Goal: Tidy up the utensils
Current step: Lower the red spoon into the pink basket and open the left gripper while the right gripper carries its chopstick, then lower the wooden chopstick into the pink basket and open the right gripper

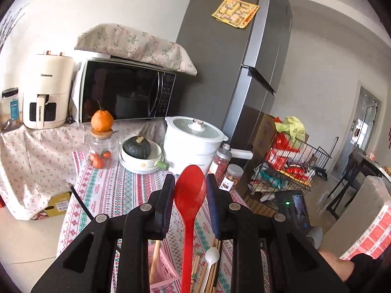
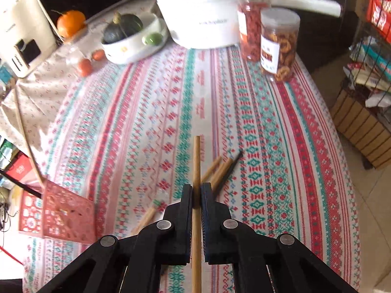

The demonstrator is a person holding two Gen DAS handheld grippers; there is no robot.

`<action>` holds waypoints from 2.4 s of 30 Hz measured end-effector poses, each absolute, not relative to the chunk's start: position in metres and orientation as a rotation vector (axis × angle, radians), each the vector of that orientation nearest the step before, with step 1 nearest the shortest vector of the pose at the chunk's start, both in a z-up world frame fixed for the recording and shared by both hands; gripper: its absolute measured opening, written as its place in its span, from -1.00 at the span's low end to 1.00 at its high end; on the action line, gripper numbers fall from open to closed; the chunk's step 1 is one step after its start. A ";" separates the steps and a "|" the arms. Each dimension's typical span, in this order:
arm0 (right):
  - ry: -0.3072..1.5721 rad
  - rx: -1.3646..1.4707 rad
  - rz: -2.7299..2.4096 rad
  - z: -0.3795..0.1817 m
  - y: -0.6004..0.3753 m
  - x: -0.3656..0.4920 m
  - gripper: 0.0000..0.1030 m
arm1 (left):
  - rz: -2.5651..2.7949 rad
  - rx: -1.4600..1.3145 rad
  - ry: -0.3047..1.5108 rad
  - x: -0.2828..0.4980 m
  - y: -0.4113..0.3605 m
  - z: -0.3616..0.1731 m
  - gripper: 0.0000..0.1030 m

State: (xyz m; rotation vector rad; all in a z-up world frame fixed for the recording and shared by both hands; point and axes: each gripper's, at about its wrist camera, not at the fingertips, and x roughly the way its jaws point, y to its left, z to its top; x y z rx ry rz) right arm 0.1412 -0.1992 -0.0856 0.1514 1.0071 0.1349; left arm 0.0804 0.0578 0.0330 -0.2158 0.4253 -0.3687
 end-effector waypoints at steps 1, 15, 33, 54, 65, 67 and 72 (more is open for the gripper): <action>0.974 0.152 0.154 -0.075 -0.196 0.137 -0.90 | -0.355 -0.217 0.407 0.080 0.061 0.035 -0.47; 0.651 0.100 0.293 0.014 -0.160 0.097 -0.90 | -0.194 -0.164 0.276 0.092 0.070 -0.001 -0.47; 0.485 0.156 0.405 0.060 -0.144 0.081 -0.90 | -0.181 -0.151 0.398 0.112 0.068 -0.032 -0.21; 0.511 0.153 0.503 0.023 -0.088 0.109 -0.89 | -0.015 -0.181 0.611 0.088 0.118 -0.011 0.42; 0.609 0.118 0.525 -0.010 -0.073 0.121 -0.88 | -0.045 -0.142 0.660 0.090 0.113 -0.021 0.42; 0.617 0.113 0.533 -0.012 -0.072 0.122 -0.86 | -0.045 -0.135 0.664 0.090 0.111 -0.023 0.42; 0.616 0.136 0.548 -0.004 -0.080 0.118 -0.73 | -0.048 -0.121 0.674 0.087 0.104 -0.026 0.42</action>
